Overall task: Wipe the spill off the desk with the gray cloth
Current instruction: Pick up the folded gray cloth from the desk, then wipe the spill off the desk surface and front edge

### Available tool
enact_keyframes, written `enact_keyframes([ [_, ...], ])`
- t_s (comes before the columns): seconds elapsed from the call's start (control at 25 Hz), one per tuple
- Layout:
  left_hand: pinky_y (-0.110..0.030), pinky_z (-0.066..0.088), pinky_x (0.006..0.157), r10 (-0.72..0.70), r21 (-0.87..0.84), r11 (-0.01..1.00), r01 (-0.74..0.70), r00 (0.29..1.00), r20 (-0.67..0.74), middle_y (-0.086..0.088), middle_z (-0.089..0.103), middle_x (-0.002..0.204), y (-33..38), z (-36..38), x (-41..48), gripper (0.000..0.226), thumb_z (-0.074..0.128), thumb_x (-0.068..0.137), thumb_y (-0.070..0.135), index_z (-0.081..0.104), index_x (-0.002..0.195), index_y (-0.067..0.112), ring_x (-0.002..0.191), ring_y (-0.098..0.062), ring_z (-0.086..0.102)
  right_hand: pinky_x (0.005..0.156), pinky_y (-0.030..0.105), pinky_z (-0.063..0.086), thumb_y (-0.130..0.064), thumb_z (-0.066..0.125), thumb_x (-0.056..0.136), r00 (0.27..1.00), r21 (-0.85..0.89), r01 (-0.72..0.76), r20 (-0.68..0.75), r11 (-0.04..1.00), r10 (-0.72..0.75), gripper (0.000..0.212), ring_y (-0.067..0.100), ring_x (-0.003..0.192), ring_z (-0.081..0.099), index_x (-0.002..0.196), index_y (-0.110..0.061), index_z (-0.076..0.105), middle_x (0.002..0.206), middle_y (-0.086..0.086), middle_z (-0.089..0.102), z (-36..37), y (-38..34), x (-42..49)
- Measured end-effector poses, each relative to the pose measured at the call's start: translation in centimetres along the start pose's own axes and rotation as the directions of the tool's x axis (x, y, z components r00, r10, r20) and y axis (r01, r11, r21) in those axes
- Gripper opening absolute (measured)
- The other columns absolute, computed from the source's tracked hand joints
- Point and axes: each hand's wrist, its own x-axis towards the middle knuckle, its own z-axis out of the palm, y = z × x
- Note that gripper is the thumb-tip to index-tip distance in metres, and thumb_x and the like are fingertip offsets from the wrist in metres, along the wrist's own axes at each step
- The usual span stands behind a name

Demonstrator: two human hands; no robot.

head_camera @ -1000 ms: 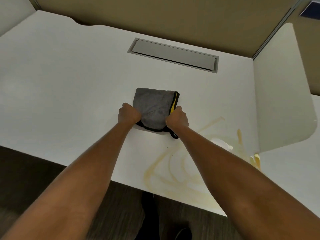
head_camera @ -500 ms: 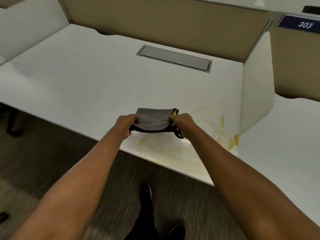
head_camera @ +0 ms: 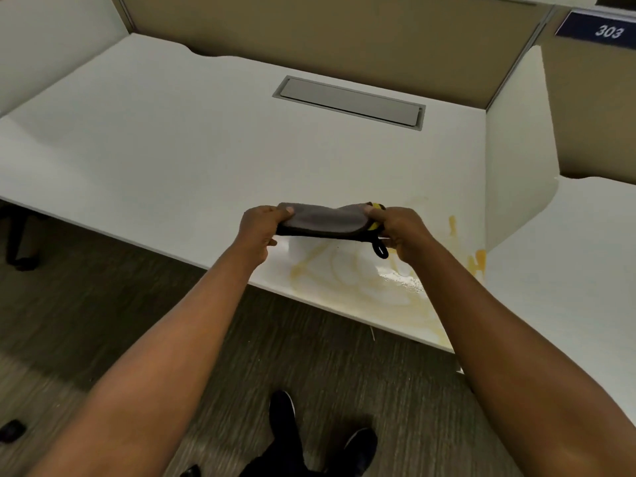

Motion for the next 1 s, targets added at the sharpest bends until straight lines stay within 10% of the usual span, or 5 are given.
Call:
enact_keyframes([
  [0.2,-0.043,0.054,0.095,0.289,0.664,0.724,-0.185,0.956,-0.049,-0.013,0.069,0.116,-5.9,-3.0,3.1,0.038,0.062,0.096,0.042,0.07,0.111,0.008,0.106,-0.029,0.065,0.096,0.045,0.049,-0.058,0.06,0.093,0.932,-0.776,0.216,-0.017,0.592,-0.363,0.067,0.035,0.121,0.058,0.133,-0.005,0.058,0.131,0.018,0.062,2.4,4.1,1.4],
  [0.36,-0.048,0.047,0.095,0.51,0.851,0.413,-0.325,0.856,0.08,-0.017,0.061,0.126,-7.9,-5.9,5.9,0.041,0.058,0.098,0.04,0.064,0.123,0.007,0.114,-0.035,0.058,0.123,0.059,0.019,-0.076,0.043,0.091,0.78,-0.837,0.525,0.4,0.156,-0.482,0.091,0.035,0.156,0.017,0.161,-0.021,0.024,0.169,0.01,0.022,6.7,4.0,3.6],
  [0.52,-0.048,0.044,0.094,0.586,0.878,0.253,-0.407,0.786,0.196,-0.017,0.057,0.127,-10.2,-7.2,7.4,0.041,0.053,0.099,0.037,0.057,0.127,0.008,0.115,-0.035,0.054,0.117,0.074,-0.009,-0.088,0.027,0.084,0.643,-0.714,0.674,0.694,-0.19,-0.325,0.097,0.039,0.156,-0.016,0.163,-0.036,0.002,0.173,0.001,-0.007,10.4,6.3,6.2],
  [1.0,-0.044,0.038,0.088,0.637,0.874,0.27,-0.405,0.755,0.153,-0.014,0.056,0.127,-11.3,-7.4,8.5,0.033,0.047,0.094,0.022,0.056,0.124,0.011,0.113,-0.035,0.053,0.12,0.07,-0.004,-0.066,0.029,0.101,0.845,-0.894,0.394,0.261,0.214,-0.466,0.069,0.042,0.157,0.0,0.162,-0.037,0.016,0.173,0.003,0.006,15.5,3.7,13.8],
])
